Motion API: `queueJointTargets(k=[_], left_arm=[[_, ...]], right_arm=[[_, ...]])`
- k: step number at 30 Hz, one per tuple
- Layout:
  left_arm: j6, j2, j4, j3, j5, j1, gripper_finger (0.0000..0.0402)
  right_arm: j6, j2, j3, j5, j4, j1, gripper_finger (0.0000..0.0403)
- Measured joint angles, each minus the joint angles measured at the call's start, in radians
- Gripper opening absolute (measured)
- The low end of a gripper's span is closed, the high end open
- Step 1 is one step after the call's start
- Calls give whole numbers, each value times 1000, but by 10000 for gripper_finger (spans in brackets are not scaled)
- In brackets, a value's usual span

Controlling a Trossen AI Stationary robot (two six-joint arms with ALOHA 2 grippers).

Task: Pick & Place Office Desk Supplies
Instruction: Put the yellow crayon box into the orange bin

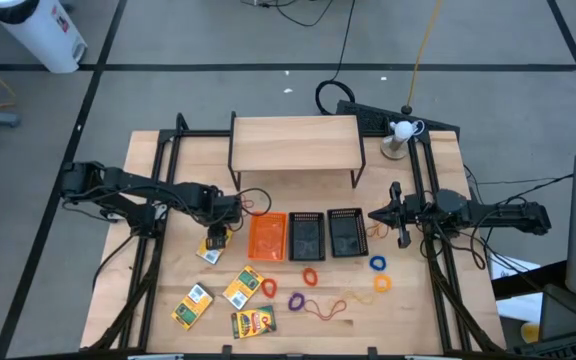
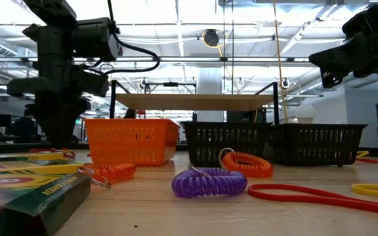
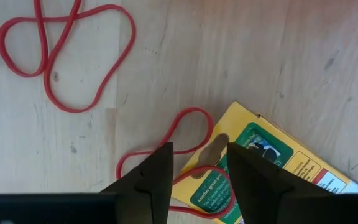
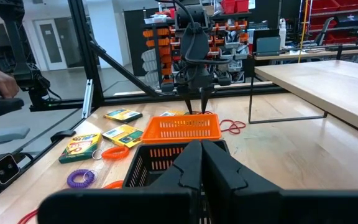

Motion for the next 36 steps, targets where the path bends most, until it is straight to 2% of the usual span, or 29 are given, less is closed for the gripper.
queueJointTargets(k=[19, 28, 36], left_arm=[[-21, 0, -18, 0, 7, 0, 149], [-18, 0, 8, 0, 7, 0, 96], [-18, 0, 34, -1, 8, 0, 71]], right_arm=[[0, 0, 0, 0, 0, 0, 0], [0, 0, 0, 0, 0, 0, 0], [0, 0, 0, 0, 0, 0, 0]])
